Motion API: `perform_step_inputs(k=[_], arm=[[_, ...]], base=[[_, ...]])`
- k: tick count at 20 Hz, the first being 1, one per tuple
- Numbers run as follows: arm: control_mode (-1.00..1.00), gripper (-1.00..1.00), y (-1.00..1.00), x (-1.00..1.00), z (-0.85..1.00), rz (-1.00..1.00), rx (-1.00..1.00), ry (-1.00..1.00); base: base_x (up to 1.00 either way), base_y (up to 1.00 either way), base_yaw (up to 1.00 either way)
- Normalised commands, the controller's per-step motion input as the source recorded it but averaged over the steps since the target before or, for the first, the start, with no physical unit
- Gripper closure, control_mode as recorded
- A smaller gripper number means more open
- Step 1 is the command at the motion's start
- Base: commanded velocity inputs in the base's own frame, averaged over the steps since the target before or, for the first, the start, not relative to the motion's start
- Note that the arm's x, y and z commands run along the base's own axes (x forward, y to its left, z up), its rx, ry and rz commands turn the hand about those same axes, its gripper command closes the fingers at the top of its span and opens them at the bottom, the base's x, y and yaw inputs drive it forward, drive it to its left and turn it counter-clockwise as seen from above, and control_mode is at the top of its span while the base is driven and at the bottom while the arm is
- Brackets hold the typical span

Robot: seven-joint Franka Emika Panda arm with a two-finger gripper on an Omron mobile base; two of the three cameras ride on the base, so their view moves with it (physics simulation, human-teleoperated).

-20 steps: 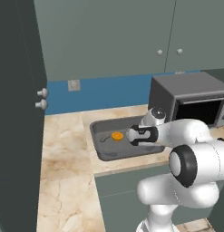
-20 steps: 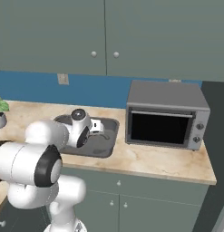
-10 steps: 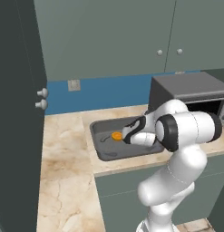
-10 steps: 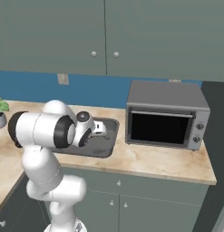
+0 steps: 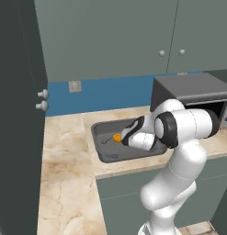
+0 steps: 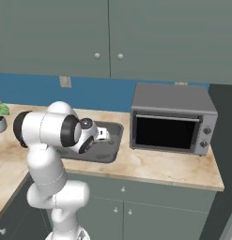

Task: Pick the orange and mango from the fridge and place them inside the tupperware on the counter.

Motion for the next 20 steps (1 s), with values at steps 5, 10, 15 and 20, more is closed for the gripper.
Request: perform_step_inputs(k=[5, 10, 15, 20], arm=[[-1.00, -1.00, 0.00, 0.20, 0.56, 0.00, 0.00, 0.00], [-1.00, -1.00, 0.00, 0.06, 0.84, 0.00, 0.00, 0.00], [-1.00, -1.00, -0.19, -0.69, 0.99, -0.02, 0.00, 0.00], [-1.00, -1.00, -0.32, -0.88, 1.00, -0.02, 0.00, 0.00]], base=[[0.00, 0.00, 0.00], [0.00, 0.00, 0.00], [0.00, 0.00, 0.00], [0.00, 0.00, 0.00]])
